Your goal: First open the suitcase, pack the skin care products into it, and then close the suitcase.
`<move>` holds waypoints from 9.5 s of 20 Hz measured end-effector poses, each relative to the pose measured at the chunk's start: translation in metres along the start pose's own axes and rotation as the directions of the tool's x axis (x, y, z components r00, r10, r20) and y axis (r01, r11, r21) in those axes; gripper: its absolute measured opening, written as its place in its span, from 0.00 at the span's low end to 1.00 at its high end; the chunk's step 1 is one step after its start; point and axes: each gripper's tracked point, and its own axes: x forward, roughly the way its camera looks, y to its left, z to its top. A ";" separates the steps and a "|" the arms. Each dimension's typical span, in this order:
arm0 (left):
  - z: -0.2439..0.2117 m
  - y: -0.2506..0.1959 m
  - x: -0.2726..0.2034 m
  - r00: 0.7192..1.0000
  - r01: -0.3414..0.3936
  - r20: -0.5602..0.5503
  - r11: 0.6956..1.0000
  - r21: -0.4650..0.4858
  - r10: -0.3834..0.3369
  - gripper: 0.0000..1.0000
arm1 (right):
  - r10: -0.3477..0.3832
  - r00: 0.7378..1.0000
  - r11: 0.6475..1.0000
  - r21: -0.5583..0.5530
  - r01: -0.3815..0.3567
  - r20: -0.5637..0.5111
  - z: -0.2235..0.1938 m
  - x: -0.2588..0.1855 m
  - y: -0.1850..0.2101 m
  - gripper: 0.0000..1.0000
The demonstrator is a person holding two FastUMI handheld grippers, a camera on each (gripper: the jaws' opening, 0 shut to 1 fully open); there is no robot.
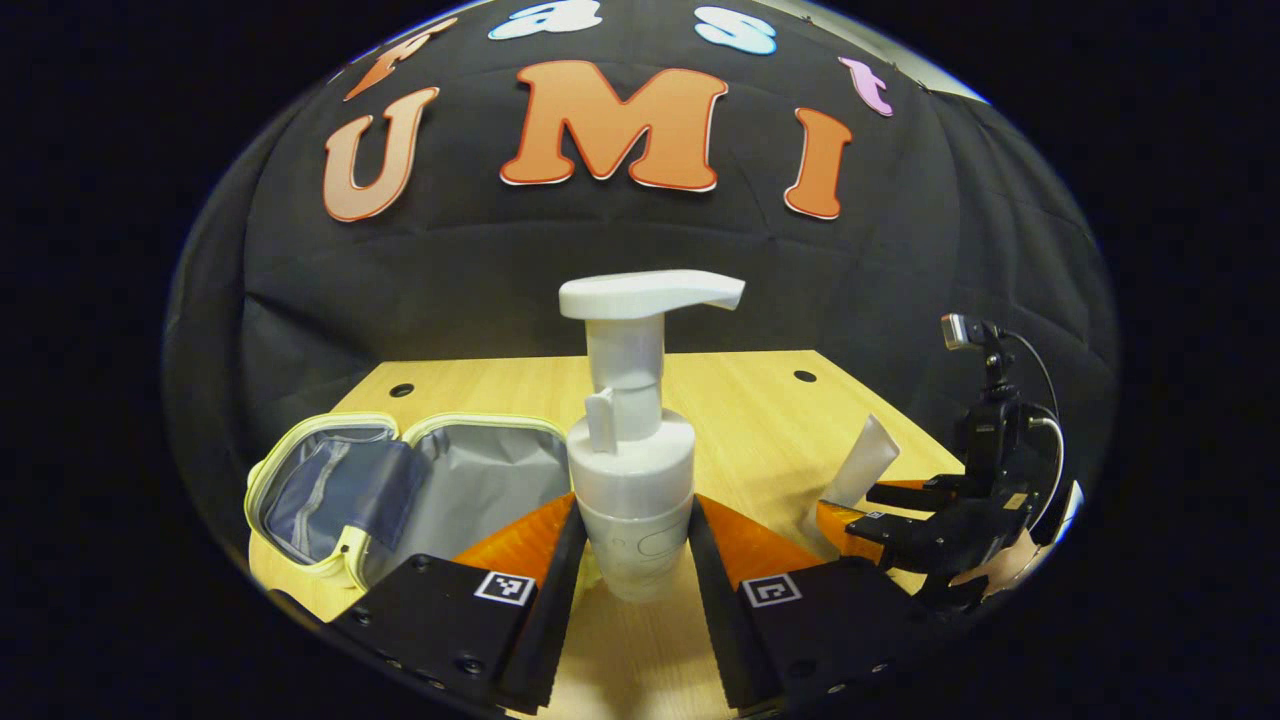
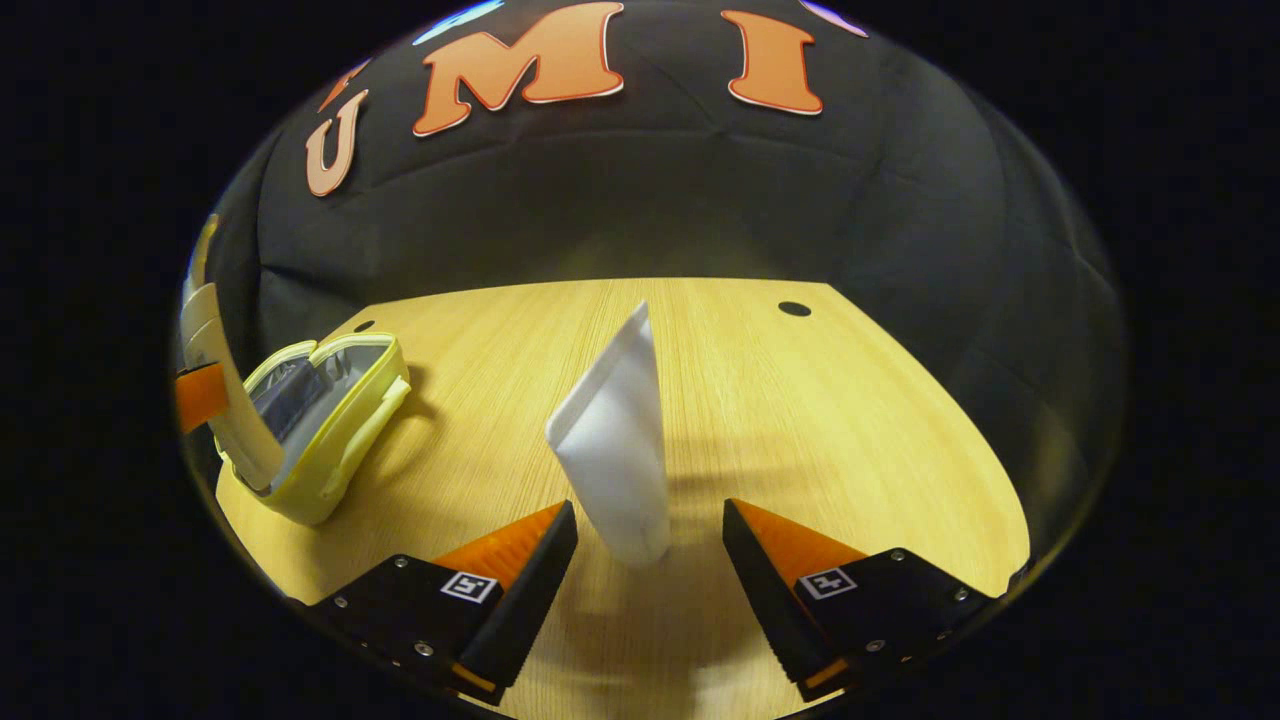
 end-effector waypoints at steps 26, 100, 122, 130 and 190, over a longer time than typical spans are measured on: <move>0.013 0.156 0.019 0.851 0.145 -0.502 0.988 -0.059 -0.155 0.61 | 0.156 0.983 0.974 0.178 -0.138 -0.095 0.062 -0.077 0.064 0.36; -0.064 0.550 0.001 0.997 0.005 -0.045 0.605 -0.796 -0.067 0.98 | 0.502 0.779 0.814 0.510 -0.279 -0.376 0.115 -0.099 0.321 0.95; -0.070 0.541 0.028 0.988 -0.084 -0.143 0.605 -0.792 -0.050 0.11 | 0.464 0.798 0.786 0.595 -0.170 -0.385 0.084 -0.107 0.287 0.95; 0.075 0.483 -0.028 0.996 0.046 -0.028 0.756 -0.653 -0.086 0.11 | 0.486 0.808 0.763 0.613 -0.205 -0.335 0.091 -0.111 0.267 0.95; 0.293 -0.026 -0.075 0.831 -0.228 0.497 0.968 -0.109 0.252 0.99 | 0.123 0.808 0.992 -0.092 -0.085 0.576 0.278 -0.198 -0.020 0.95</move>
